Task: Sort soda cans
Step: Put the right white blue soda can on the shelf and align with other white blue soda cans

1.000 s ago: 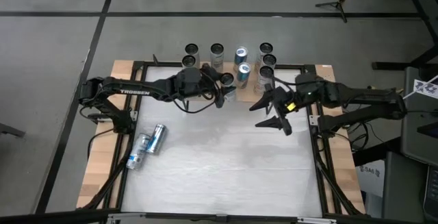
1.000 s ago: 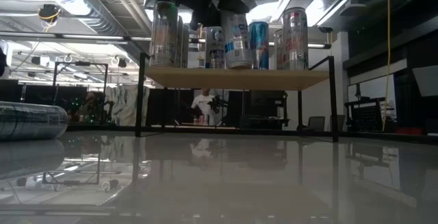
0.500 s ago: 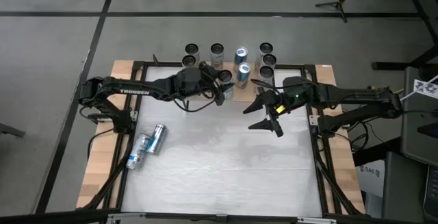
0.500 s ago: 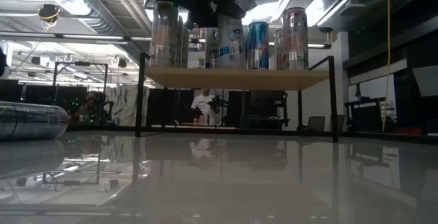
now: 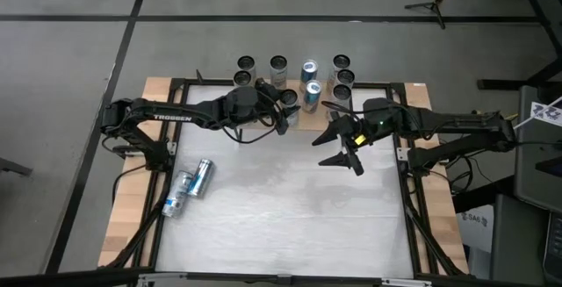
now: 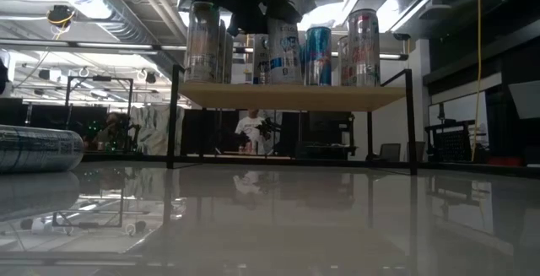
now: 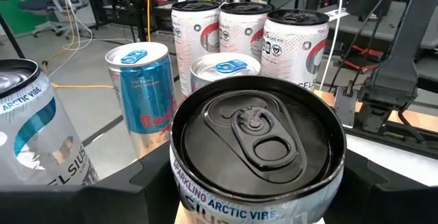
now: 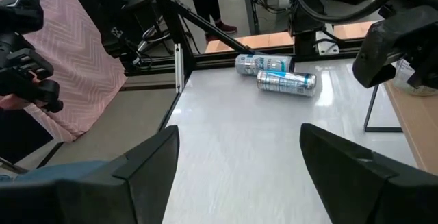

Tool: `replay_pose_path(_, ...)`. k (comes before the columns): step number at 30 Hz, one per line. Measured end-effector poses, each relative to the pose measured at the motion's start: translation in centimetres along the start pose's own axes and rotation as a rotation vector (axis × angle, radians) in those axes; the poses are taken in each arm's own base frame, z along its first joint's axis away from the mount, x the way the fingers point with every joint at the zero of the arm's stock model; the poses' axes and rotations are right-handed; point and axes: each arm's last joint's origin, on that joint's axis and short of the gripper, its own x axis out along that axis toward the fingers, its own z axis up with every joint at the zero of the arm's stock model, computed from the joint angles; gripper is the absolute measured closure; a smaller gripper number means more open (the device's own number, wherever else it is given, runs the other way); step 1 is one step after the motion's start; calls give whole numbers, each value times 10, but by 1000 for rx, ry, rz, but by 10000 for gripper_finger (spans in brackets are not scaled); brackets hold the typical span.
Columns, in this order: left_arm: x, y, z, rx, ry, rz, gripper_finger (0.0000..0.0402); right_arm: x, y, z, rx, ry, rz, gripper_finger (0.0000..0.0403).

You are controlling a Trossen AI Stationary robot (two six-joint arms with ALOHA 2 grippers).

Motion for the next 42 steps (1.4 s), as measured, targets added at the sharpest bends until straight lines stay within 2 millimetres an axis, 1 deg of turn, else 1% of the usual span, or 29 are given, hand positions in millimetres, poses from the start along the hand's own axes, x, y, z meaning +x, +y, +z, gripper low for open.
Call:
replay_pose_path(9,0,0,0,0,2,0,150,0,0,0,0,1,0,107)
replay_pose_path(22,1,0,-2,3,11,3,108,0,0,0,0,0,0,107)
replay_pose_path(42,0,0,4,-15,-47,14,75,0,0,0,0,0,0,107)
